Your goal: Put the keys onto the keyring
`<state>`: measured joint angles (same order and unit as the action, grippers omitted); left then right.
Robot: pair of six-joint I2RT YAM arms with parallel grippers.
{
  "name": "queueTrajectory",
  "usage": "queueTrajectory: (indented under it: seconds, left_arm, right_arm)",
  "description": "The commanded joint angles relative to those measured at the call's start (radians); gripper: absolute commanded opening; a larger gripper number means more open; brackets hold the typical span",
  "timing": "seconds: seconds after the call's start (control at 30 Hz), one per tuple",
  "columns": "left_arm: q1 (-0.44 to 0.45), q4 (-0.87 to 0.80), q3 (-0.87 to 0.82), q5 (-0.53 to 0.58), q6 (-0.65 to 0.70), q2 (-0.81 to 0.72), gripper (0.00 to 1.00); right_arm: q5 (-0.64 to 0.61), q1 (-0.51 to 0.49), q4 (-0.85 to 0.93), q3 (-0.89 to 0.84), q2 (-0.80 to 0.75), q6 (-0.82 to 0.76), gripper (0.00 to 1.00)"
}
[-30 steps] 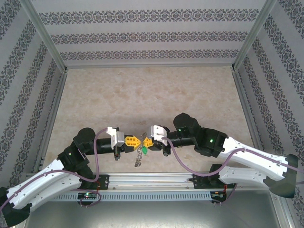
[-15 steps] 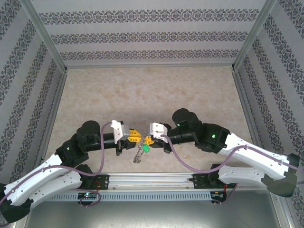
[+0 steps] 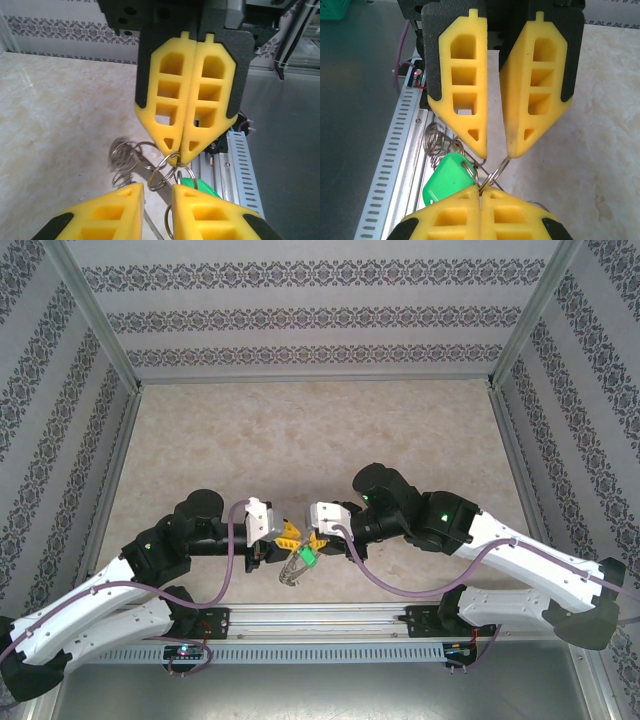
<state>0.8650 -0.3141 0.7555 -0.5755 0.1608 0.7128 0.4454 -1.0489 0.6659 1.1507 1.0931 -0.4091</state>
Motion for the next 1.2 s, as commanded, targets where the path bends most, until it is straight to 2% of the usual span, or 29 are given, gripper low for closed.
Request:
queueTrajectory:
  seconds: [0.0, 0.27, 0.4, 0.5, 0.63, 0.73, 0.87, 1.0, 1.17]
  left_arm:
    - [0.02, -0.02, 0.034, -0.046, 0.036, 0.0, 0.23]
    - [0.032, -0.026, 0.05, -0.042, 0.049, 0.024, 0.2]
    - [0.037, -0.028, 0.052, -0.042, 0.054, 0.036, 0.12]
    - [0.039, -0.029, 0.052, -0.038, 0.057, 0.033, 0.01]
    - [0.04, 0.001, 0.033, -0.022, 0.045, 0.006, 0.0]
    - [0.039, 0.082, -0.01, -0.001, 0.017, -0.037, 0.0]
    - [0.039, 0.205, -0.067, -0.001, -0.027, -0.08, 0.0]
    - [0.038, 0.277, -0.109, -0.003, -0.048, -0.105, 0.0]
    - [0.039, 0.295, -0.125, 0.004, -0.052, -0.111, 0.0]
  right_arm:
    - [0.044, 0.012, 0.021, 0.048, 0.012, -0.034, 0.0]
    - [0.069, 0.013, 0.036, 0.068, 0.036, -0.052, 0.0]
    - [0.073, 0.015, 0.042, 0.076, 0.046, -0.062, 0.0]
    - [0.07, 0.014, 0.044, 0.079, 0.047, -0.066, 0.0]
    - [0.059, 0.019, 0.022, 0.062, 0.031, -0.048, 0.0]
    - [0.055, 0.025, -0.035, 0.016, -0.005, 0.003, 0.26]
    - [0.07, 0.034, -0.145, -0.08, -0.067, 0.097, 0.42]
    - [0.086, 0.036, -0.206, -0.129, -0.088, 0.159, 0.45]
    - [0.123, 0.038, -0.259, -0.131, -0.074, 0.192, 0.43]
